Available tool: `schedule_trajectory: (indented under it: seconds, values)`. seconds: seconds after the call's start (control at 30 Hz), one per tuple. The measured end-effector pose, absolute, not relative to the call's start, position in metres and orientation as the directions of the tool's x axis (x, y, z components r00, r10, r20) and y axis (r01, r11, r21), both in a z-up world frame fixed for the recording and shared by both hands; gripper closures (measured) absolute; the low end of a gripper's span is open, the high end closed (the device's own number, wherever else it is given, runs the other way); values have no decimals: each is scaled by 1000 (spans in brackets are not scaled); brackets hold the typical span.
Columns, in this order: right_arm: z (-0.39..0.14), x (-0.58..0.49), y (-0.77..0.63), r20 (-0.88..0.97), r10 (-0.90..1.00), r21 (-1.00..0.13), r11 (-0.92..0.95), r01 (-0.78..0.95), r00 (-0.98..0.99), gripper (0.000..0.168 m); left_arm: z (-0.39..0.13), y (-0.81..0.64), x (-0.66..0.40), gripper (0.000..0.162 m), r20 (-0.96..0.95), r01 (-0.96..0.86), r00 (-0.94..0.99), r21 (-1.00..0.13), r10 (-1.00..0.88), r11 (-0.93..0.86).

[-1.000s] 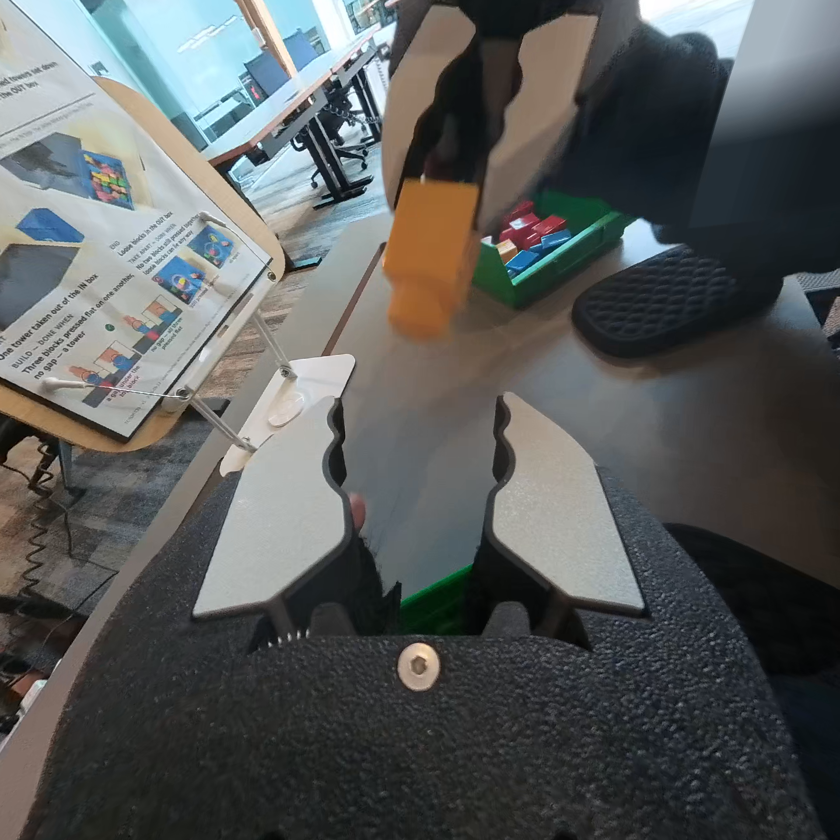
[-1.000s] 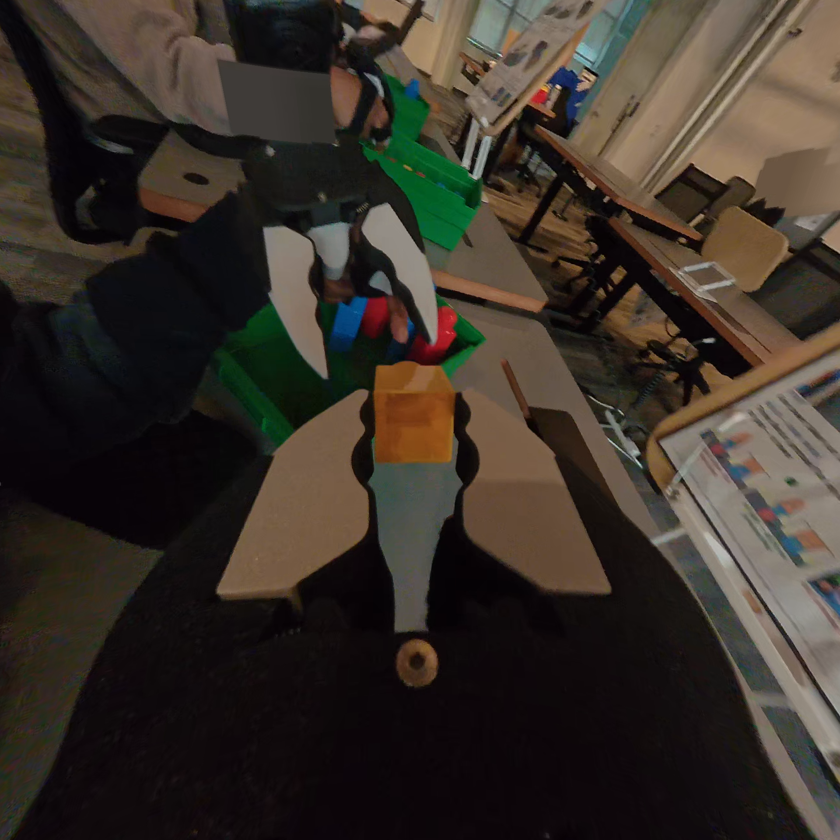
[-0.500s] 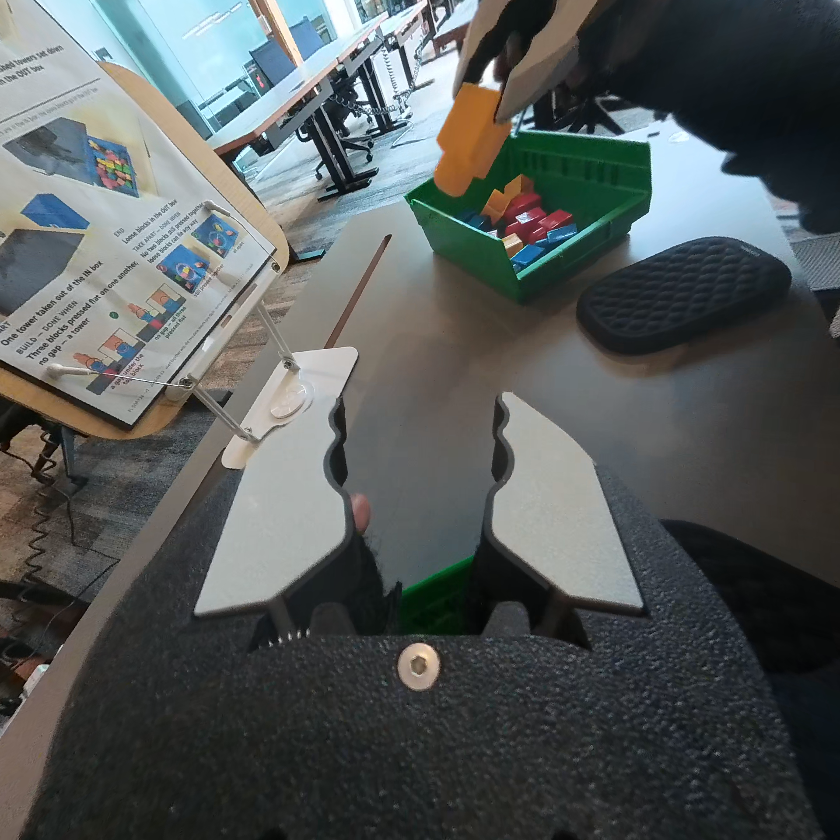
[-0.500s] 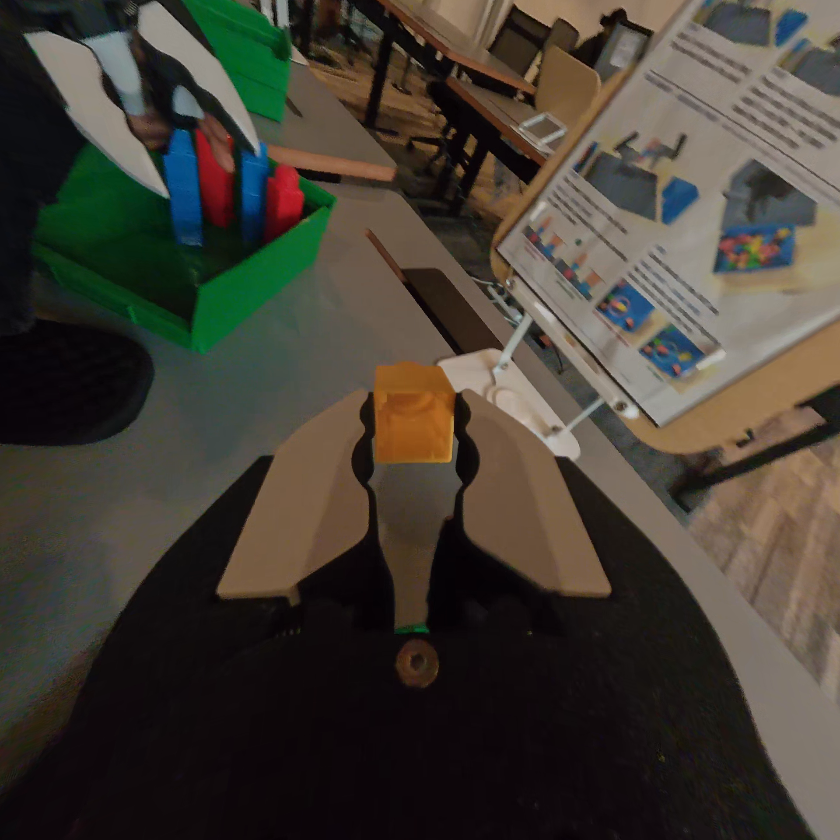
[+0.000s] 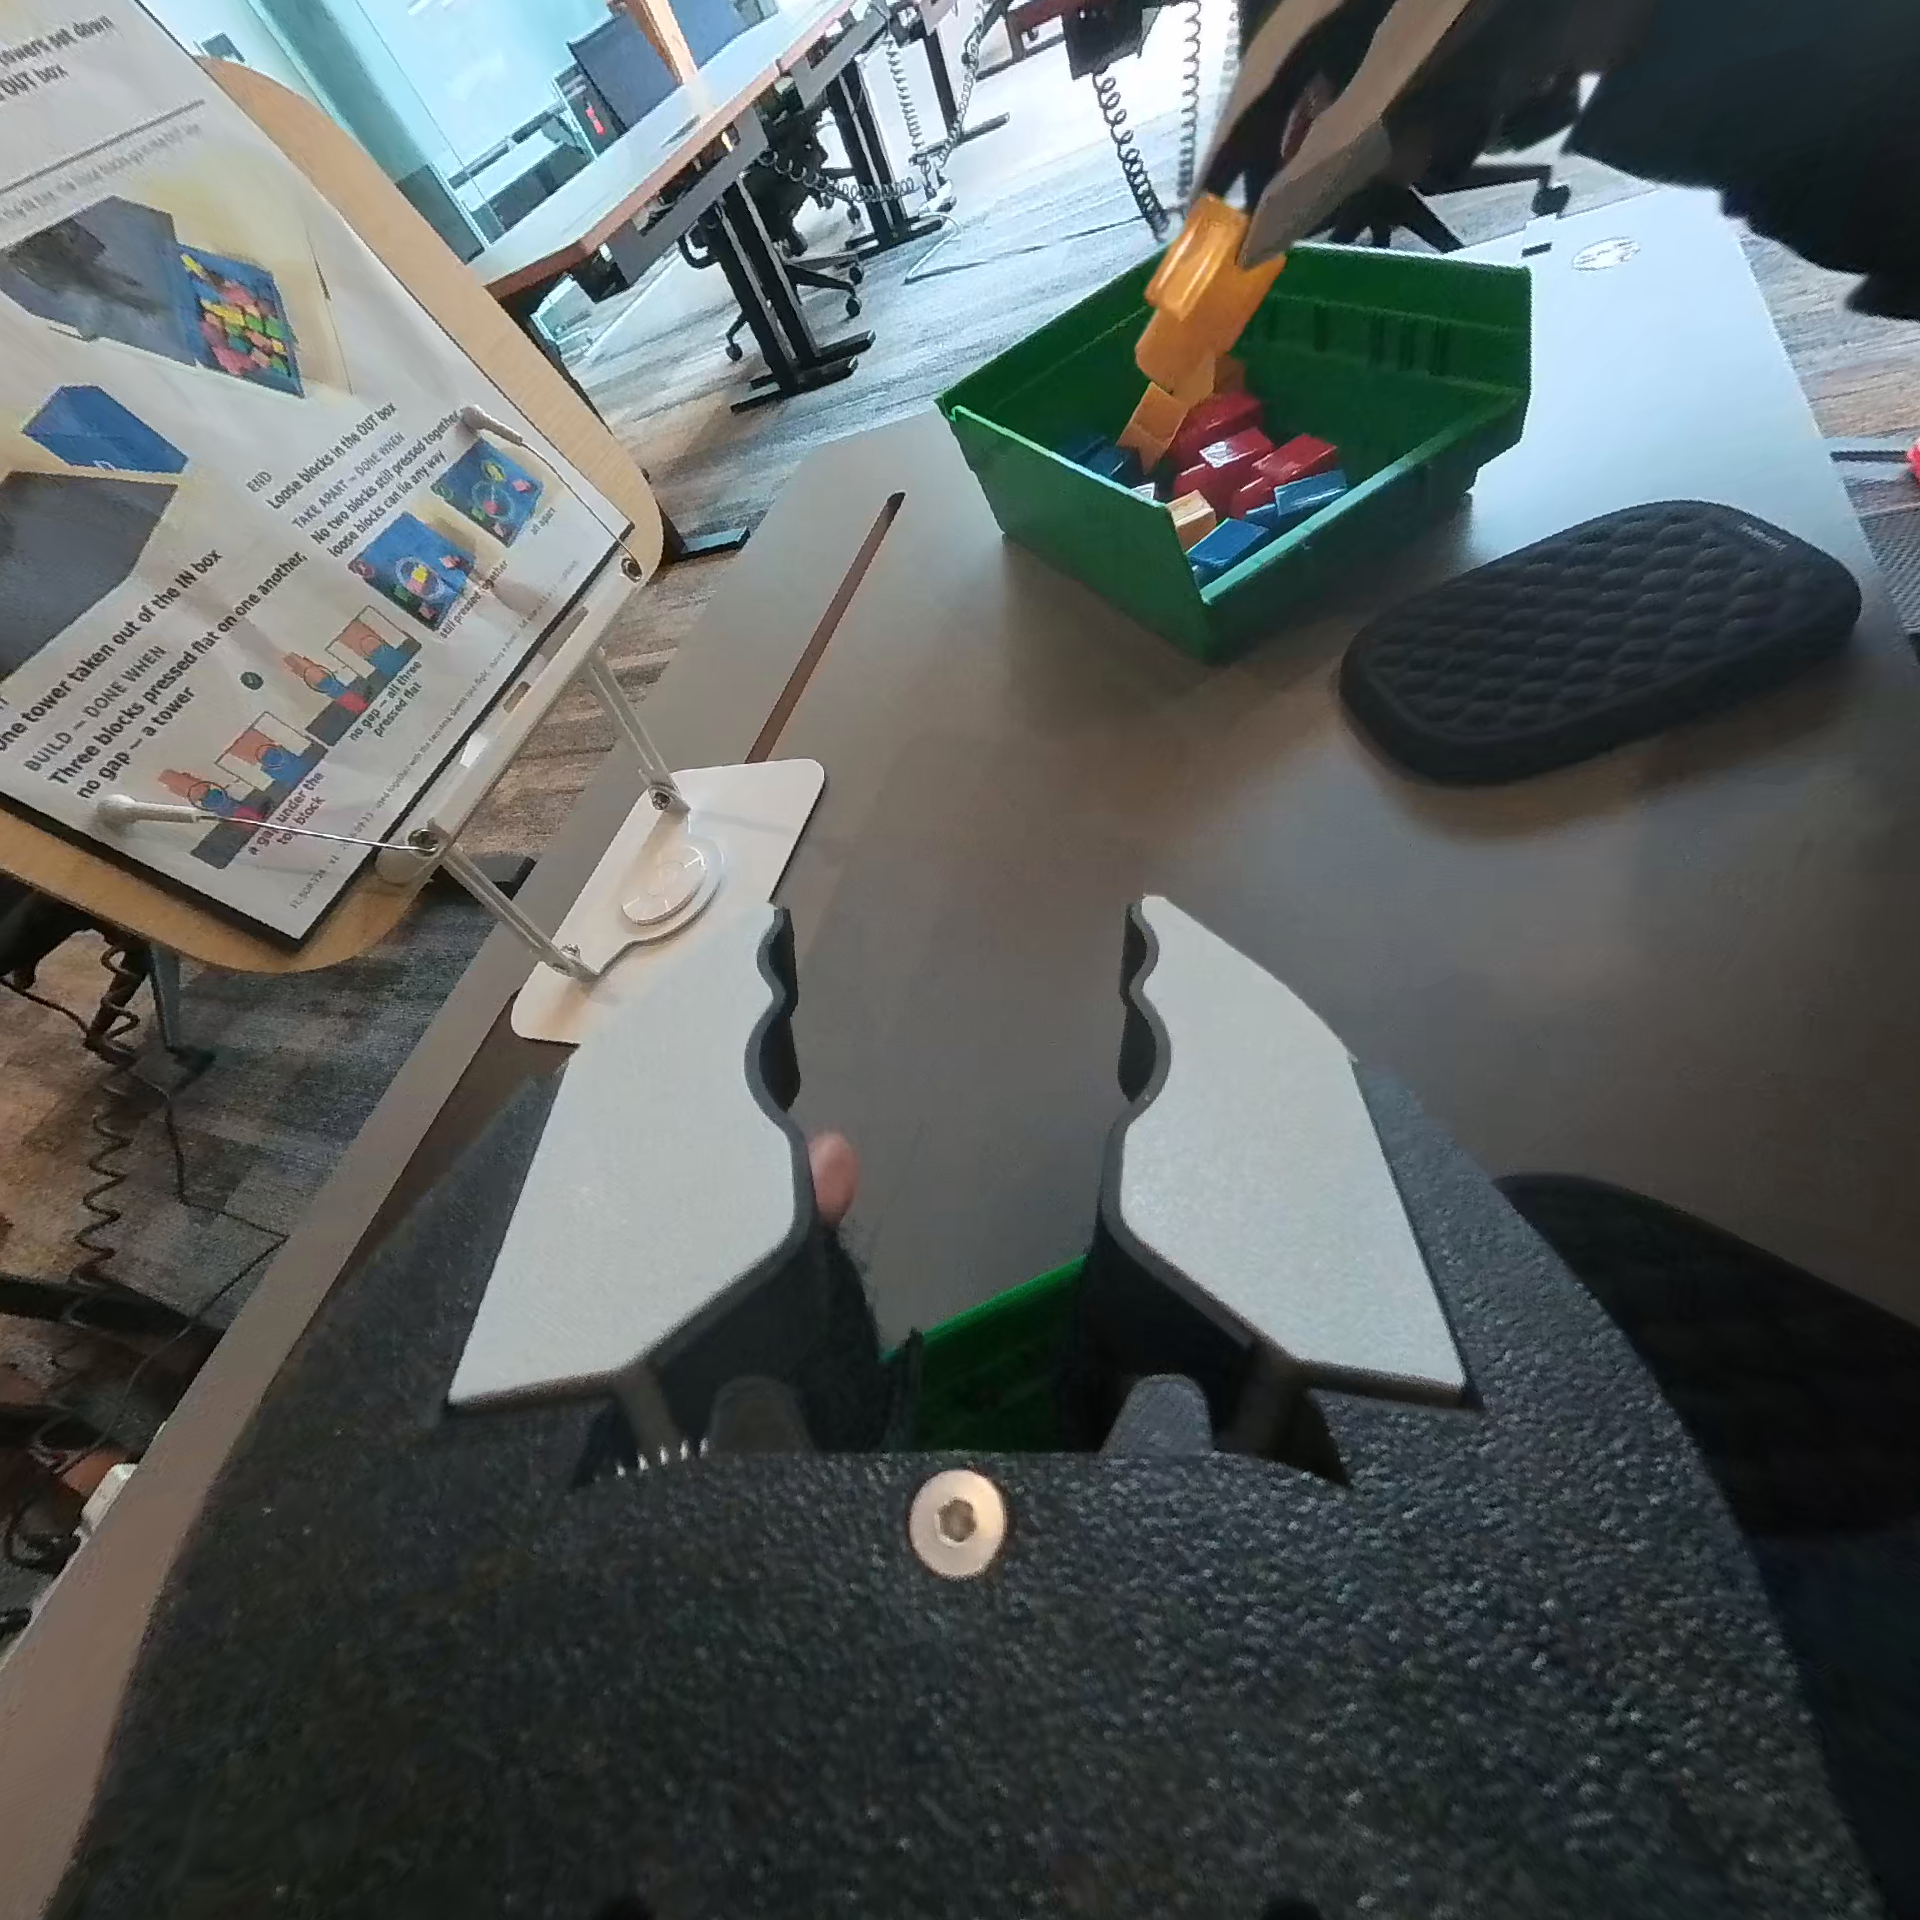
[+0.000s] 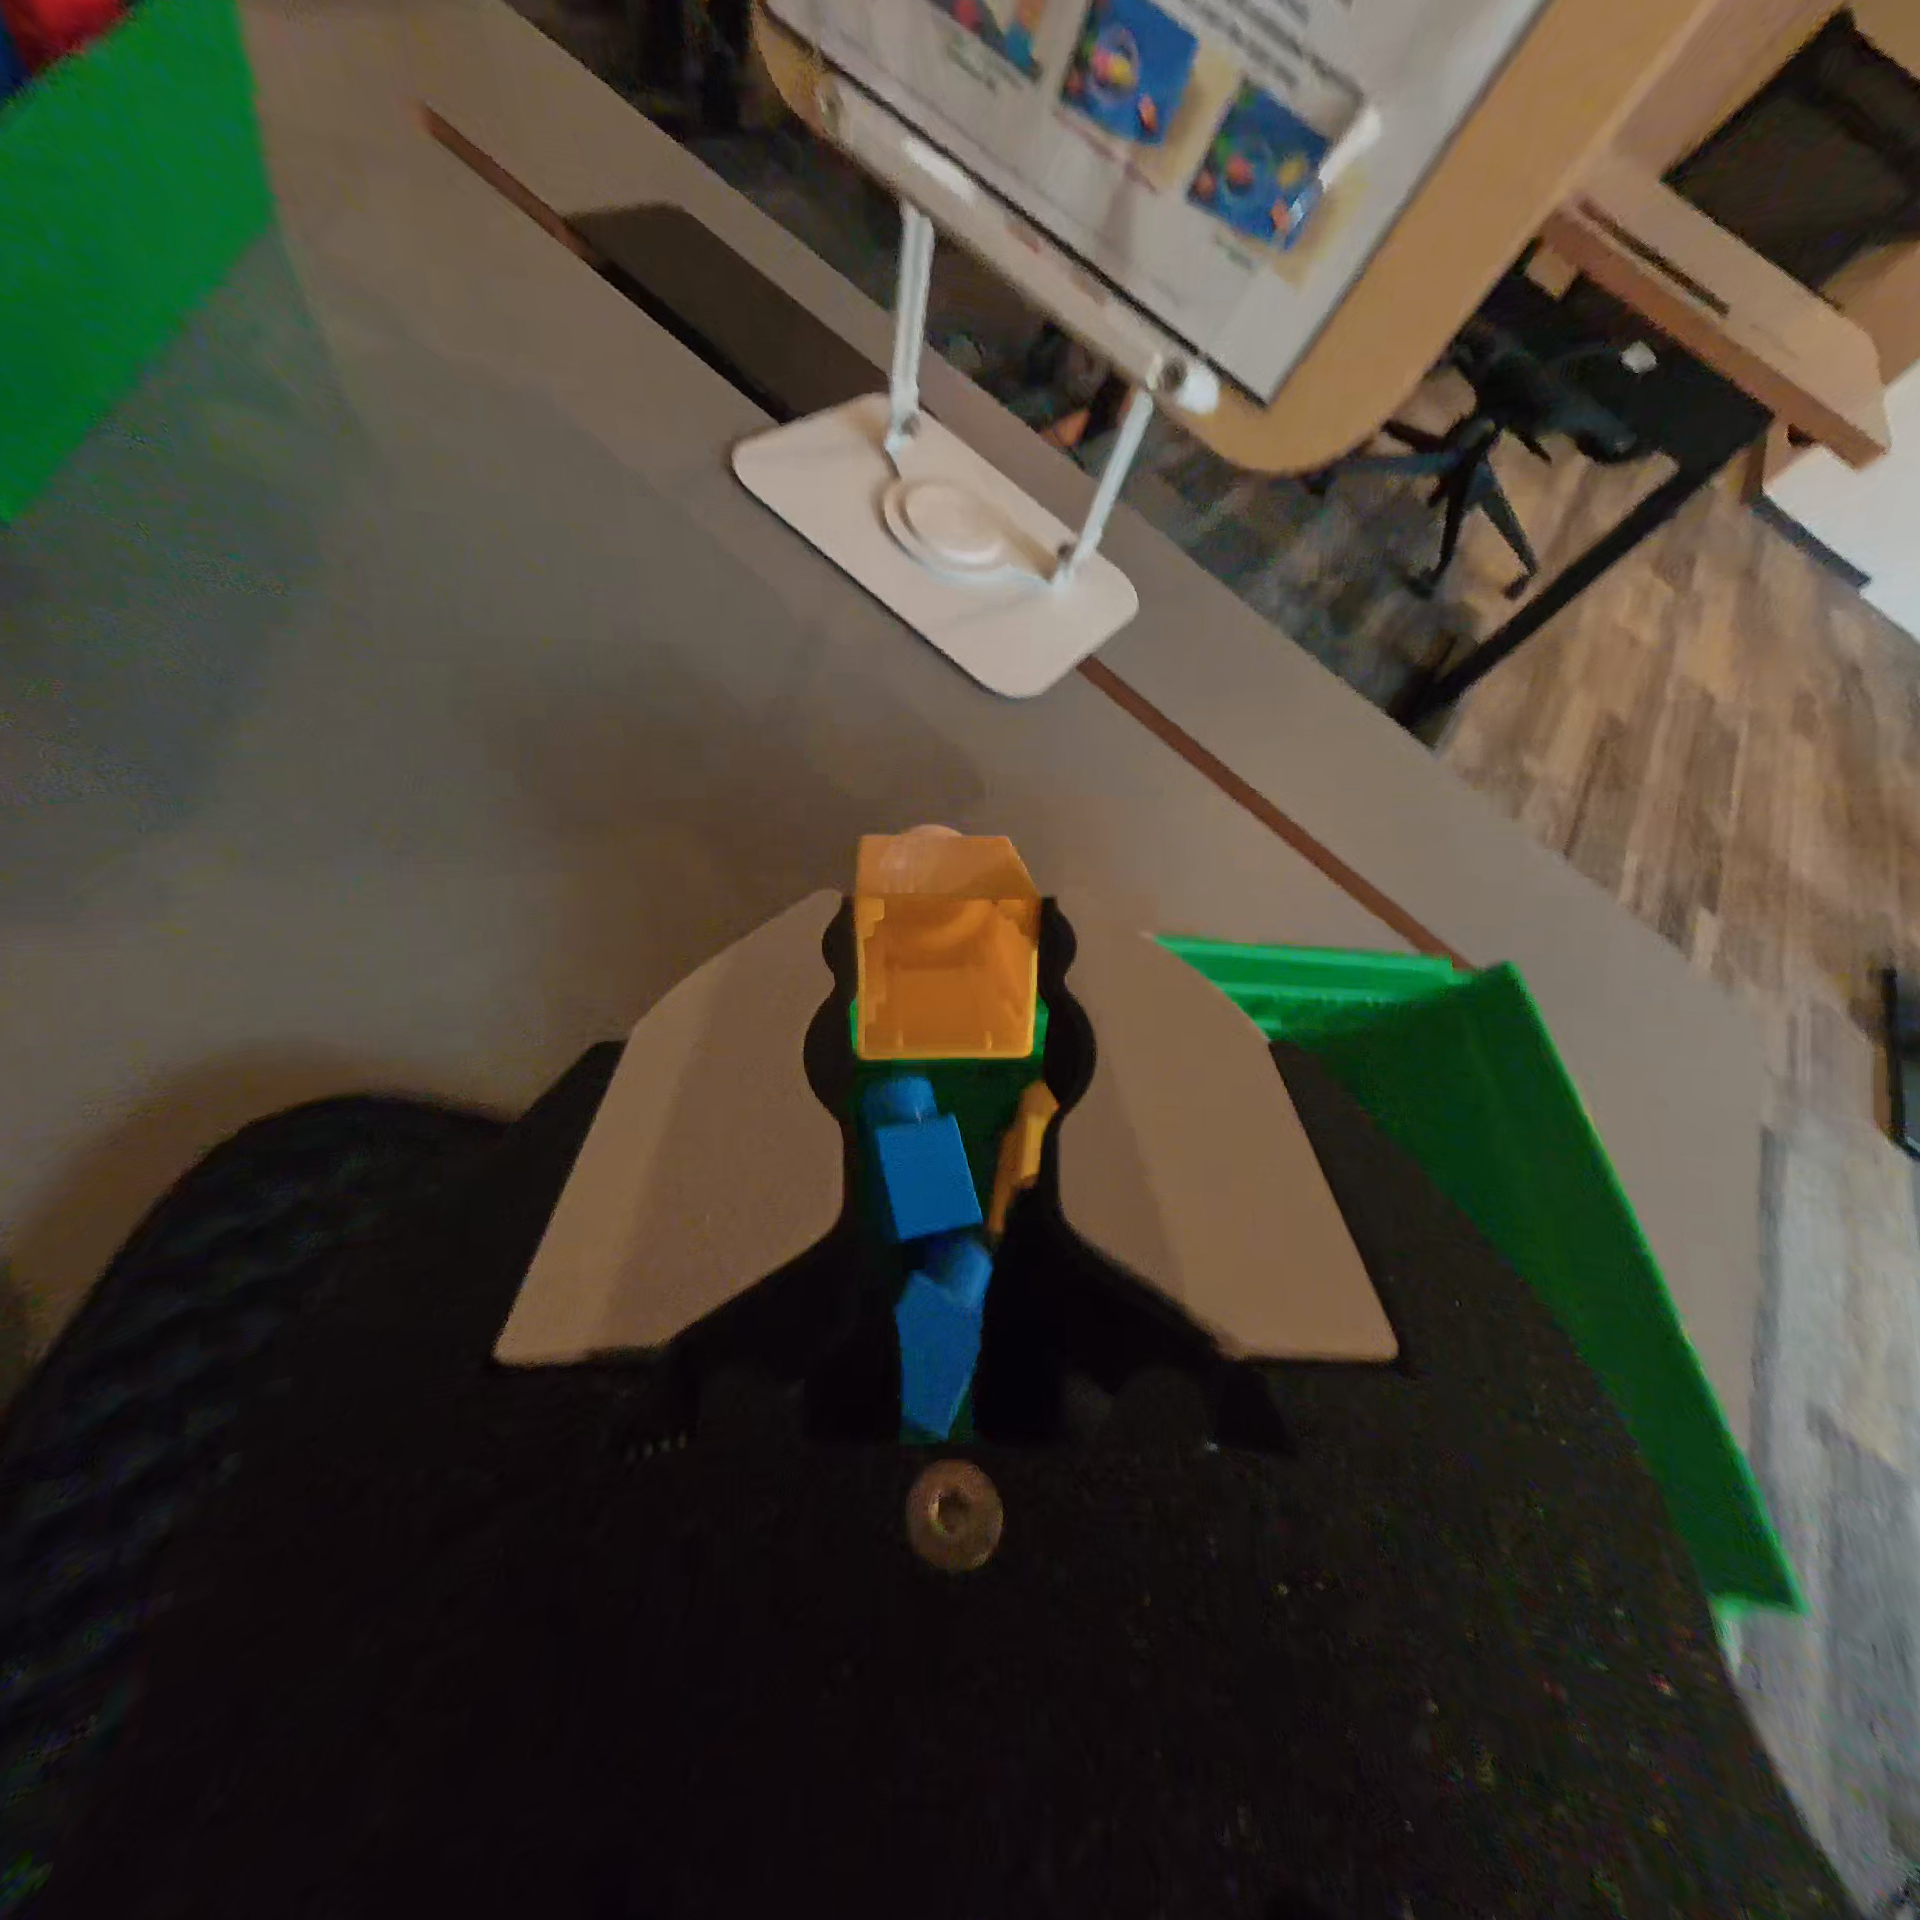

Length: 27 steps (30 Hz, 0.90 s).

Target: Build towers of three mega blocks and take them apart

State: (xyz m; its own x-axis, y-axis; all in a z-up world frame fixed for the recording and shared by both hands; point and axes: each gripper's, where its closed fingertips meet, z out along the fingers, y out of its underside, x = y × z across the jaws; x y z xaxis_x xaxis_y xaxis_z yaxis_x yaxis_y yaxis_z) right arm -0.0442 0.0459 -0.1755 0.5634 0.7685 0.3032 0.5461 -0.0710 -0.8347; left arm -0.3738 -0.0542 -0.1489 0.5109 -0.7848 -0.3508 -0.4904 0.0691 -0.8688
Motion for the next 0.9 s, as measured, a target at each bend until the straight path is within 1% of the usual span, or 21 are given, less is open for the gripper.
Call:
schedule_trajectory:
  seconds: [0.03, 0.33, 0.43, 0.5, 0.63, 0.67, 0.73, 0.9]
  values:
    - [-181, -36, 48, 302, 757, -826, -95, 555, 579, 135, -149, -54, -374, 102, -351, -492, 512, -868, -784, 67]
    - [-221, 39, 64, 301, 650, -729, -314, 608, 697, 135, -148, -50, -377, 103, -365, -494, 532, -867, -764, 71]
    - [-235, 54, 60, 279, 645, -683, -388, 619, 711, 135, -147, -50, -378, 104, -369, -491, 534, -868, -760, 77]
    - [-248, 61, 55, 263, 647, -627, -449, 636, 716, 135, -147, -50, -378, 105, -375, -493, 535, -866, -757, 80]
    - [-280, 84, 45, 297, 634, -441, -572, 692, 714, 135, -147, -47, -379, 106, -375, -492, 544, -867, -751, 77]
    - [-279, 85, 47, 320, 620, -440, -572, 692, 716, 135, -148, -47, -379, 106, -372, -493, 543, -867, -752, 74]
    - [-279, 86, 45, 338, 614, -398, -594, 699, 713, 135, -150, -46, -379, 106, -371, -497, 543, -865, -753, 67]
    - [-284, 94, 41, 449, 623, -220, -618, 755, 640, 135, -149, -47, -376, 107, -378, -504, 536, -861, -755, 74]
